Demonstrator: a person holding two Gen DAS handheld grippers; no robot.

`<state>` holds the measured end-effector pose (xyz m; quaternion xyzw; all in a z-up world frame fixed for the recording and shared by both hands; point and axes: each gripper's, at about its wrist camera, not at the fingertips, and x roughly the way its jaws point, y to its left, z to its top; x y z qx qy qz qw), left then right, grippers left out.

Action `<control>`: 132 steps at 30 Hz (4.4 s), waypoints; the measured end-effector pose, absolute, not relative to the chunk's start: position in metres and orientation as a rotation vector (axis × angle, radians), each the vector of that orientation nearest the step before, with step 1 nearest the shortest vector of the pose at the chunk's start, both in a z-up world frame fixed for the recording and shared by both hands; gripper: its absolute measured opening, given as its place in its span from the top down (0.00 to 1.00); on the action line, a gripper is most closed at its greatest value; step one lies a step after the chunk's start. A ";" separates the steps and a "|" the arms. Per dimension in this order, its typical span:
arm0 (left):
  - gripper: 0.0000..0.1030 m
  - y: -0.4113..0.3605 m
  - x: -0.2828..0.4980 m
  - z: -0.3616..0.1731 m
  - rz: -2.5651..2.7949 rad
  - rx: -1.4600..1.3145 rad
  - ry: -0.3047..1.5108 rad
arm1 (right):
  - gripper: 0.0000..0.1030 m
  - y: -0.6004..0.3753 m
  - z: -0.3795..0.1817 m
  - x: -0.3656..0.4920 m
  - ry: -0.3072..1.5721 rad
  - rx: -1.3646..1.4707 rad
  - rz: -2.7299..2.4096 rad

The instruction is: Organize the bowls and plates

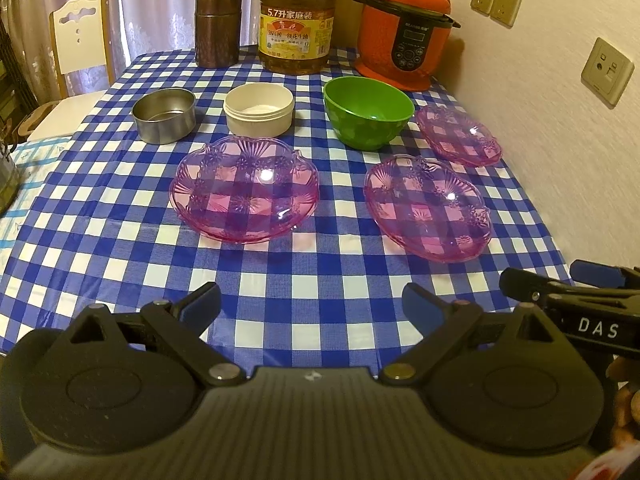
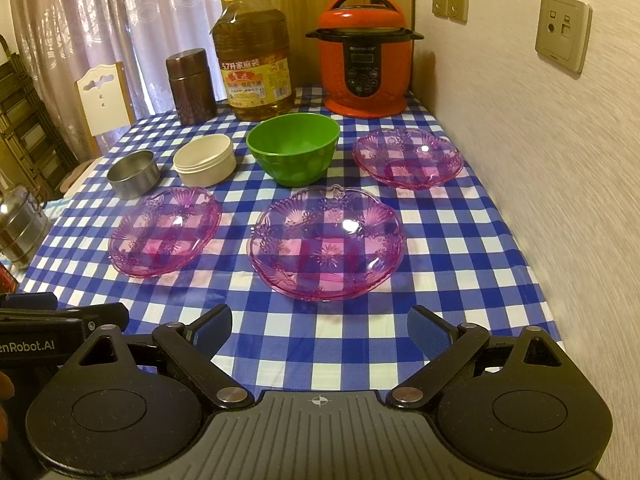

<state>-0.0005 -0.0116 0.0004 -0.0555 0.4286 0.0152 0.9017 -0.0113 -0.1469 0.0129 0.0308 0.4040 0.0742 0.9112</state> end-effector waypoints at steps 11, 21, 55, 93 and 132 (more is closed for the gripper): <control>0.07 -0.011 0.000 0.000 0.029 -0.117 0.888 | 0.08 -0.146 0.013 -0.011 0.833 0.064 0.154; 0.07 -0.012 0.000 0.000 0.028 -0.119 0.889 | 0.08 -0.145 0.013 -0.010 0.835 0.064 0.153; 0.24 0.153 0.110 -0.038 0.142 -0.338 0.900 | 0.40 -0.050 -0.035 0.112 0.843 0.253 0.283; 0.90 0.158 0.149 -0.078 0.132 -0.329 0.953 | 0.88 -0.026 -0.092 0.160 0.972 0.251 0.284; 0.89 -0.036 0.131 -0.022 -0.180 -0.183 0.914 | 0.88 -0.211 -0.013 0.081 0.848 0.322 0.019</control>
